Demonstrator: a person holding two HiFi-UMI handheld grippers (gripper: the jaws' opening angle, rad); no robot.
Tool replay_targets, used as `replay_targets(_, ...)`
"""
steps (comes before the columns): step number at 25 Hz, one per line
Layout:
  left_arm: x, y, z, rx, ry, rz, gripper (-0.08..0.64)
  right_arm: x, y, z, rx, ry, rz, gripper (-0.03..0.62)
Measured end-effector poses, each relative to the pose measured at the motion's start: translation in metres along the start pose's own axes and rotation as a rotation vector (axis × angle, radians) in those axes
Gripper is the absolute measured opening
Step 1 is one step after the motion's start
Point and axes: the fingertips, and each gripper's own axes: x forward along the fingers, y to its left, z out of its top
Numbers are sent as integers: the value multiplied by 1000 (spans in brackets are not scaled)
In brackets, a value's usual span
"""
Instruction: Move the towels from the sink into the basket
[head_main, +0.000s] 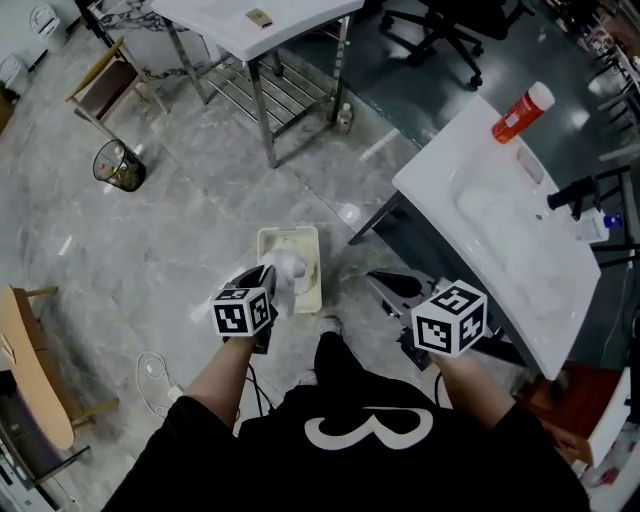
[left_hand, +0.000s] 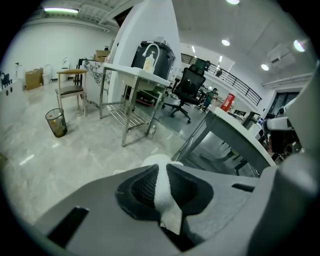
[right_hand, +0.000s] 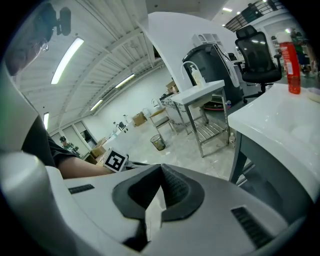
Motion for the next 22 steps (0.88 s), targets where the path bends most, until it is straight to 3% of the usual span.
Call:
replay_targets(5,41,9,-15,26,41,-12,60,19,-23,7,8,27,0,3)
replay_targets(13,50,16,-38,8,86,-39,237,35,-27,7,23,48,45,3)
replay_targets(22,17,-9,-30,50,80,-108,263,9,-15,6,58,-12,9,3)
